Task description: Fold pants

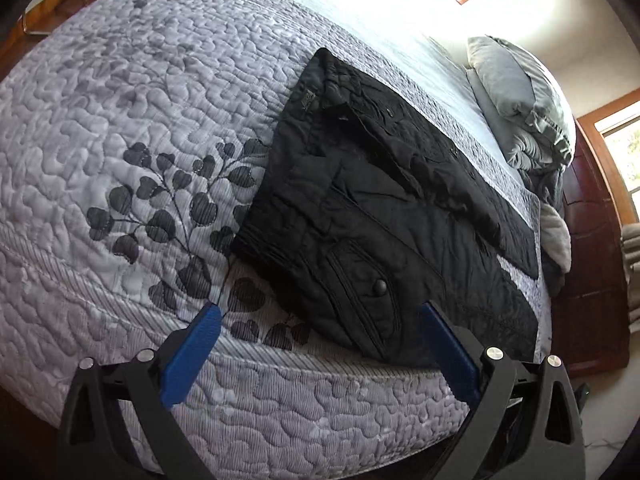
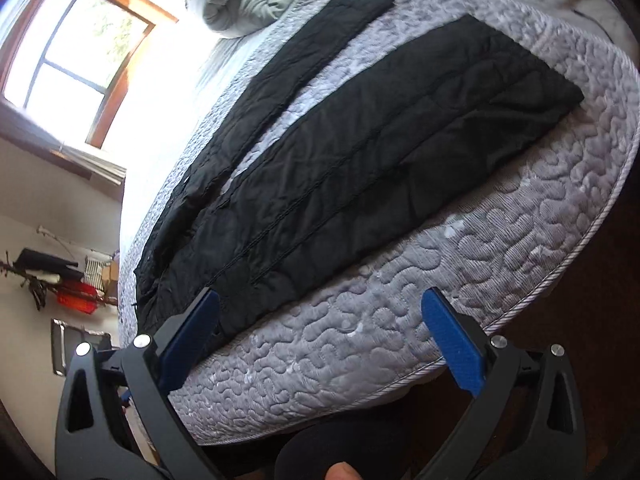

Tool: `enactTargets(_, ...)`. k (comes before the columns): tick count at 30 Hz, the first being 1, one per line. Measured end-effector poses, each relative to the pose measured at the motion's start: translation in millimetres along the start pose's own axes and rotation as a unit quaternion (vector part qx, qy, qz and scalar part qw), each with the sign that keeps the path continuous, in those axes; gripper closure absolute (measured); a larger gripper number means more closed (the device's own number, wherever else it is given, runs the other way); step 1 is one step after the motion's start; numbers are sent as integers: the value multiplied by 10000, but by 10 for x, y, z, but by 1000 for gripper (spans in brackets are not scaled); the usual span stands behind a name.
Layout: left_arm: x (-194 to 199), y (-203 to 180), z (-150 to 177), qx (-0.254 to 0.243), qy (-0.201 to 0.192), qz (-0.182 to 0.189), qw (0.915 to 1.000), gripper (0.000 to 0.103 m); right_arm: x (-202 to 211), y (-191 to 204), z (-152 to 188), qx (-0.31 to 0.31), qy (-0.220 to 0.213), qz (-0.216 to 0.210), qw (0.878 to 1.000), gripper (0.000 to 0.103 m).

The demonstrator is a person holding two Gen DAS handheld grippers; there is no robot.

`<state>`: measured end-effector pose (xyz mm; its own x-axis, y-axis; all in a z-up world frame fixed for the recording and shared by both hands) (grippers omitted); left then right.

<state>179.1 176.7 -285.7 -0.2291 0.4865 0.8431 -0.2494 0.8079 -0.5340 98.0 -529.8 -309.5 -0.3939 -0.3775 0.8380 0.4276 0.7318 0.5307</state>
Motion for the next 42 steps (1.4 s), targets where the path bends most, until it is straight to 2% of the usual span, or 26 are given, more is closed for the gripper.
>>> enactTargets(2,-117,9,-80,-20,54,135,9999,4,-52,-156,-89,-106,-27,-66,9999,2)
enactTargets(4,-248,73,-135,191,247,190,9993,6,-85,-320,-169,-289,-60,-195,9994,2)
enactTargets(6,-355,91,-181,331,370,588,9970,14,-112,-480,-246,-503,-60,-439,9978,2)
enactTargets(11,-623,155,-229,514,530,466,9962,15,-97,-828,-404,-871,-149,-673,9938,2)
enactTargets(14,-635,160,-231,615,435,536,9957,13,-30,-1043,-507,-1108,-235,-987,9887,2)
enactTargets(16,-619,144,-232,555,309,523,9966,16,90,-1236,-597,-1388,-484,-1172,9822,2)
enactTargets(17,-612,141,-237,512,230,447,9974,27,162,-1336,-631,-1518,-649,-1336,9772,2)
enactTargets(20,-608,136,-244,517,207,216,9982,38,313,-1580,-766,-1848,-904,-1669,9643,2)
enactTargets(21,-613,133,-253,540,205,157,9982,45,342,-1638,-806,-1900,-945,-1713,9621,2)
enactTargets(25,-577,237,-244,586,162,169,9980,59,443,-1731,-979,-1800,-1135,-1839,9596,3)
enactTargets(27,-548,255,-241,616,83,269,9977,70,474,-1766,-1060,-1771,-1228,-1804,9597,4)
enactTargets(28,-540,257,-239,643,47,315,9974,73,474,-1811,-1099,-1820,-1250,-1763,9592,9)
enactTargets(30,-531,269,-237,724,-30,416,9965,79,415,-1891,-1152,-1948,-1232,-1802,9562,29)
enactTargets(31,-530,270,-235,741,-76,451,9962,80,391,-1936,-1165,-1997,-1212,-1799,9555,34)
enactTargets(35,-530,305,-222,891,-92,545,9945,81,351,-2030,-1172,-2150,-1163,-1734,9540,39)
enactTargets(36,-532,322,-219,975,-77,583,9935,79,372,-2043,-1148,-2187,-1182,-1635,9547,36)
enactTargets(37,-534,339,-205,1033,-63,579,9929,78,411,-2061,-1133,-2198,-1277,-1529,9550,27)
enactTargets(39,-542,360,-194,1089,-33,513,9927,71,441,-2117,-1121,-2203,-1353,-1516,9540,26)
enactTargets(42,-566,365,-208,1153,-16,525,9919,71,388,-2143,-1189,-2194,-1374,-1625,9522,26)
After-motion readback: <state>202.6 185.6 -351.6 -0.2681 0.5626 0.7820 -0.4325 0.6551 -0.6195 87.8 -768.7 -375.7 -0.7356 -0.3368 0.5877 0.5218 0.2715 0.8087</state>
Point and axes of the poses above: each gripper's, at about its wrist camera, not at the fingertips, and x roughly against the way its jaws point, y to its left, z to its underside, the point moved 5 cm from there along -x, roughly the way its jaws point, and after that the axes turned 12 degrees about y, right-handed, at the moved point
